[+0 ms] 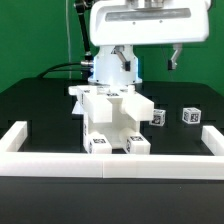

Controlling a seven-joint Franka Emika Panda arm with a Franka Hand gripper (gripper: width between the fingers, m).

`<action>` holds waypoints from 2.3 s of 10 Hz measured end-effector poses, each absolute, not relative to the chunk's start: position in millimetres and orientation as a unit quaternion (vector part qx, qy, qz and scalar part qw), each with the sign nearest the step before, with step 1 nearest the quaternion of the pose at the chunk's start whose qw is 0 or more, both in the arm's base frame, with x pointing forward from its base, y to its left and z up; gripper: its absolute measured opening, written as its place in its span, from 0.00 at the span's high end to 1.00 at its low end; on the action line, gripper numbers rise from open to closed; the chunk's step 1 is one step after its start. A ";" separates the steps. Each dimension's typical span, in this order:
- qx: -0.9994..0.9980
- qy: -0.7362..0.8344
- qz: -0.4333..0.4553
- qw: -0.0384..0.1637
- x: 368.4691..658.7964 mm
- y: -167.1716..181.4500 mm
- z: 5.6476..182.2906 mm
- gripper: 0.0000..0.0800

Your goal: Assemble chair

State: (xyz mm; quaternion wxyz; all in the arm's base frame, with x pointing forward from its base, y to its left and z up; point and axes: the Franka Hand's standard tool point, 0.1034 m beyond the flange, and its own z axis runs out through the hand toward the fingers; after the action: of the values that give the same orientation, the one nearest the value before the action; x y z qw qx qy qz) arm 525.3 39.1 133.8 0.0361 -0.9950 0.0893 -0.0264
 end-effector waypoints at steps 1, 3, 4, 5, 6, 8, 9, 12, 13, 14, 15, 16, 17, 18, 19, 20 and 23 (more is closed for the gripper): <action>-0.995 0.085 -0.027 0.036 525.8 36.5 134.2 0.19; -0.995 0.085 -0.027 0.036 525.7 36.6 133.9 0.19; -0.995 0.084 -0.028 0.036 525.0 37.9 133.3 0.19; -0.996 0.079 -0.031 0.038 520.3 45.5 129.7 0.19; -0.997 0.066 -0.029 0.039 515.8 58.9 126.9 0.19; -0.999 0.024 -0.024 0.042 509.9 81.2 123.0 0.19; -0.999 0.012 -0.021 0.043 505.4 87.2 120.0 0.19; -0.999 0.013 -0.023 0.043 503.4 88.4 118.0 0.19; -0.999 0.013 -0.023 0.043 503.3 88.4 117.9 0.19; -0.999 0.006 -0.024 0.042 503.2 88.5 117.5 0.19; -0.998 -0.025 -0.029 0.041 501.4 90.1 115.7 0.19; -0.998 -0.045 -0.026 0.041 497.2 97.1 113.2 0.19; -0.997 -0.063 -0.024 0.042 492.8 104.3 110.0 0.19; -0.996 -0.070 -0.033 0.042 490.9 111.5 107.7 0.19; -0.995 -0.077 -0.035 0.043 487.6 119.6 103.9 0.19; -0.996 -0.077 -0.034 0.043 487.4 119.0 103.4 0.19; -0.995 -0.082 -0.036 0.042 487.4 118.6 102.6 0.19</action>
Offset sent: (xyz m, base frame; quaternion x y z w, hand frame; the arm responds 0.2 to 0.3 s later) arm 0.0000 0.0000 0.0000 0.0000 0.0000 0.0000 1.0000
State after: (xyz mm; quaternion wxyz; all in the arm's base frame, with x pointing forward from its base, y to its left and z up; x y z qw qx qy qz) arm 487.4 118.6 102.6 0.0420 -0.9951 -0.0824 -0.0359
